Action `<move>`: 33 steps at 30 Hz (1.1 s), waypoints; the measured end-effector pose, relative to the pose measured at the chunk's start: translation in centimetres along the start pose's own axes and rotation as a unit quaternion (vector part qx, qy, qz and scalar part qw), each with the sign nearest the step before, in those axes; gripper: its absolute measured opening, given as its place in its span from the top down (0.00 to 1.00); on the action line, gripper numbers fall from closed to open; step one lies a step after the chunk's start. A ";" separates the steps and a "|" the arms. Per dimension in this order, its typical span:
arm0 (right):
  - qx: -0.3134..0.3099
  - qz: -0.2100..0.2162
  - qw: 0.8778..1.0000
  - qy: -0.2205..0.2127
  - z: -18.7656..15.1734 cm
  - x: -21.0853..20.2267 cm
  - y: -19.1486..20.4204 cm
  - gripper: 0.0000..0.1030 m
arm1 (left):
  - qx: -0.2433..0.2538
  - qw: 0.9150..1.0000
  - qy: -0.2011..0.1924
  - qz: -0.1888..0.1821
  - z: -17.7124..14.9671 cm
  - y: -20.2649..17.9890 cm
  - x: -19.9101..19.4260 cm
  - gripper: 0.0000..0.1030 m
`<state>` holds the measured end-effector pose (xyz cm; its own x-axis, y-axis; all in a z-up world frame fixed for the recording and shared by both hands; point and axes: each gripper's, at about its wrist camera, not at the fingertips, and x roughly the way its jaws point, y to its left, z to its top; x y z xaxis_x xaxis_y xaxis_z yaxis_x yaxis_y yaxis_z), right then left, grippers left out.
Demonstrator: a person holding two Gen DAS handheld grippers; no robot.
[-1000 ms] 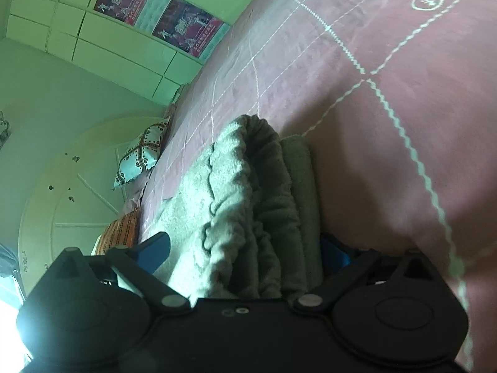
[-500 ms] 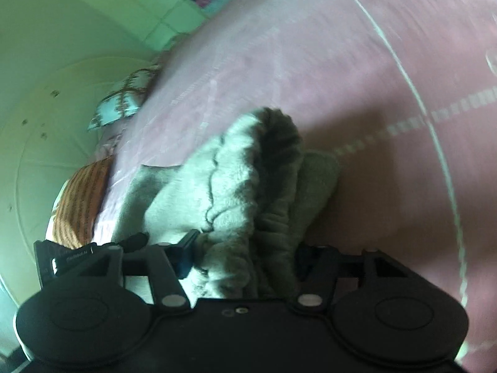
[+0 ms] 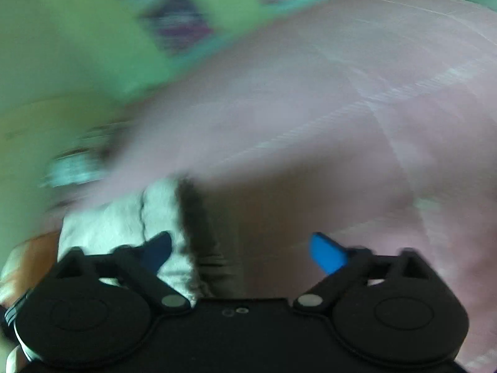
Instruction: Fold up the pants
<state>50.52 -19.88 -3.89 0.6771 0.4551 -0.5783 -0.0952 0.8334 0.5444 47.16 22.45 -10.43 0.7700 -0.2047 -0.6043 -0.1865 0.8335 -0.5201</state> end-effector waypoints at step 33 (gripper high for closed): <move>-0.153 0.003 0.986 -0.063 -18.4 -19.5 2.0 0.06 | 0.206 0.969 -0.082 0.112 -17.7 -5.0 -23.3 0.00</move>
<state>23.69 -21.30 -2.66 0.7597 0.4338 -0.4844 -0.3027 0.8952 0.3270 19.37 14.00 -4.46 0.8317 0.0614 -0.5517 -0.1268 0.9886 -0.0810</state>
